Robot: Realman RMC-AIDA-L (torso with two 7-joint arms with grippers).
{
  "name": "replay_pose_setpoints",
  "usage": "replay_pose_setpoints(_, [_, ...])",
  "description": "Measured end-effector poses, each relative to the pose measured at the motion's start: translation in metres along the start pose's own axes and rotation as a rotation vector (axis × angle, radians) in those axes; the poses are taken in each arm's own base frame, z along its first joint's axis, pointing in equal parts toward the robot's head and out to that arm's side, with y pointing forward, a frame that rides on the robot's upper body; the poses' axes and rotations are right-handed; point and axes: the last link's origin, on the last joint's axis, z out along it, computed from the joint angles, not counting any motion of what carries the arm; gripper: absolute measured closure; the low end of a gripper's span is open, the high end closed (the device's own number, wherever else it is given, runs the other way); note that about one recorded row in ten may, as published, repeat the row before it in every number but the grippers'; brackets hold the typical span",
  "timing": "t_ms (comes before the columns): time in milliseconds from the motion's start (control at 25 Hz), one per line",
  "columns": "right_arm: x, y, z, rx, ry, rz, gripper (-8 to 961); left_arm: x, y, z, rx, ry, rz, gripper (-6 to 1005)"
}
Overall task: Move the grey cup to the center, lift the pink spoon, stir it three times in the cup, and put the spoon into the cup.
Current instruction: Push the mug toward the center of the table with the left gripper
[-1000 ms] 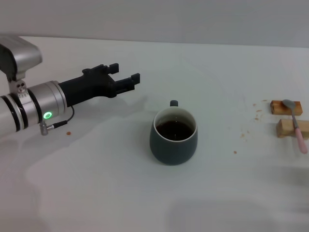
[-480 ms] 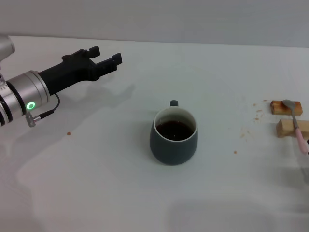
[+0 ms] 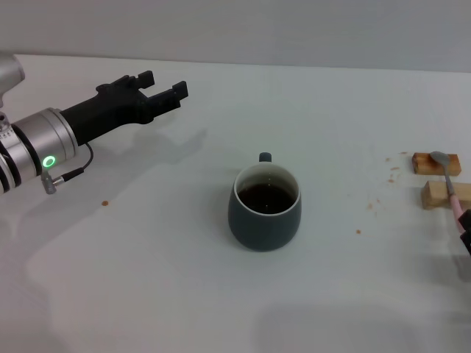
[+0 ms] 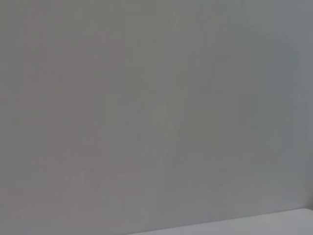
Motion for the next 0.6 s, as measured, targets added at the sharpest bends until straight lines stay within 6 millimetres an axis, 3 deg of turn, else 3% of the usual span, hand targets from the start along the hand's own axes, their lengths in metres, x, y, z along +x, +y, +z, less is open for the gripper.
replay_pose_setpoints(600, [0.0035, 0.0056, 0.0076, -0.029, 0.031, 0.002, 450, -0.0022, 0.0023, 0.0004, -0.007, -0.003, -0.009, 169])
